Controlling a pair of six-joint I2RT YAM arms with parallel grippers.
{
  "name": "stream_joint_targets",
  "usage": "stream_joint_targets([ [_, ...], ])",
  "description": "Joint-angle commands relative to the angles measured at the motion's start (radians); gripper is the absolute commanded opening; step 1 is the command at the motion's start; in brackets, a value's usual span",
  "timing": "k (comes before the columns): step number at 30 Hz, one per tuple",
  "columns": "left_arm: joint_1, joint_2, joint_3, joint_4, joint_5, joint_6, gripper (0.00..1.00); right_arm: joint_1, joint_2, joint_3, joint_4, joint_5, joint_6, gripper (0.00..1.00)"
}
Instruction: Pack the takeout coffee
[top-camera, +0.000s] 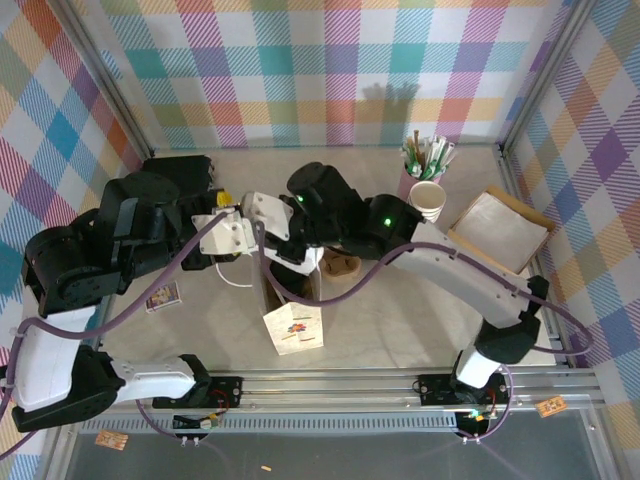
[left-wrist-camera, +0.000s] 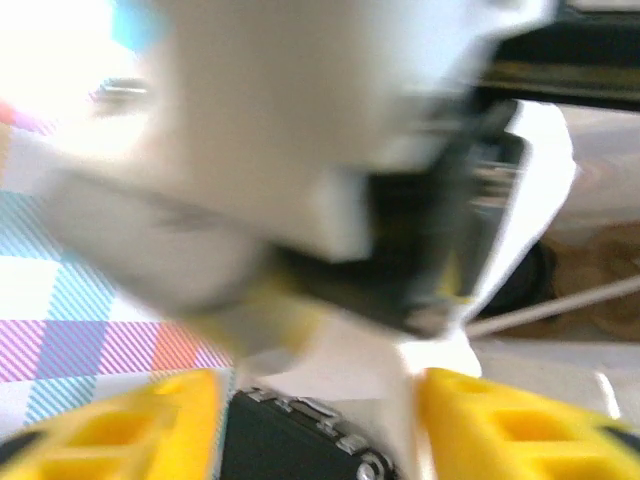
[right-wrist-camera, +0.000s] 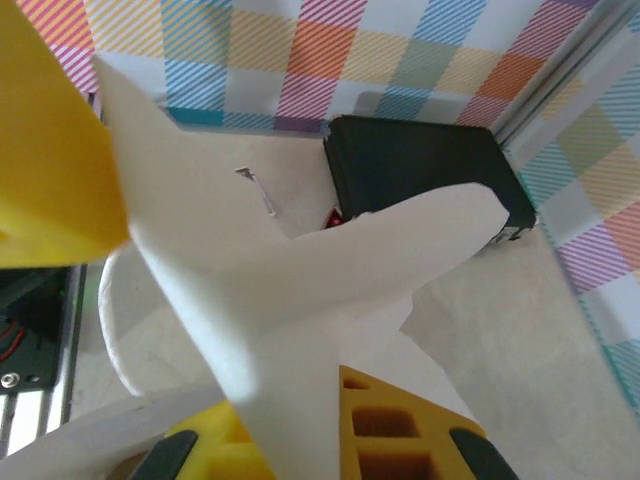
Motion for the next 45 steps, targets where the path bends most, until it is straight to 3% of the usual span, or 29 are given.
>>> stream_joint_targets([
  [1, -0.011, -0.105, -0.086, 0.262, -0.027, -0.035, 1.0, 0.006, -0.102, -0.157, 0.188, -0.045, 0.069, 0.0],
  [4, -0.011, -0.215, -0.225, 0.505, -0.032, -0.062, 1.0, 0.006, -0.173, -0.311, 0.373, -0.085, 0.121, 0.0],
  [7, -0.01, -0.267, -0.284, 0.623, -0.062, -0.091, 1.0, 0.006, -0.202, -0.398, 0.517, -0.129, 0.156, 0.0],
  [18, -0.011, -0.318, -0.343, 0.761, -0.193, -0.147, 0.97, 0.005, -0.175, -0.358, 0.684, -0.192, 0.066, 0.0],
  [30, -0.011, -0.327, -0.355, 0.781, -0.208, -0.193, 0.93, 0.005, -0.348, -0.831, 1.066, -0.23, 0.265, 0.0],
  [40, -0.011, -0.3, -0.381, 0.802, -0.202, -0.18, 0.93, 0.005, -0.461, -0.965, 1.083, -0.244, 0.44, 0.0],
  [45, -0.011, -0.297, -0.411, 0.822, -0.19, -0.188, 0.94, 0.005, -0.509, -0.988, 0.991, -0.271, 0.492, 0.09],
])
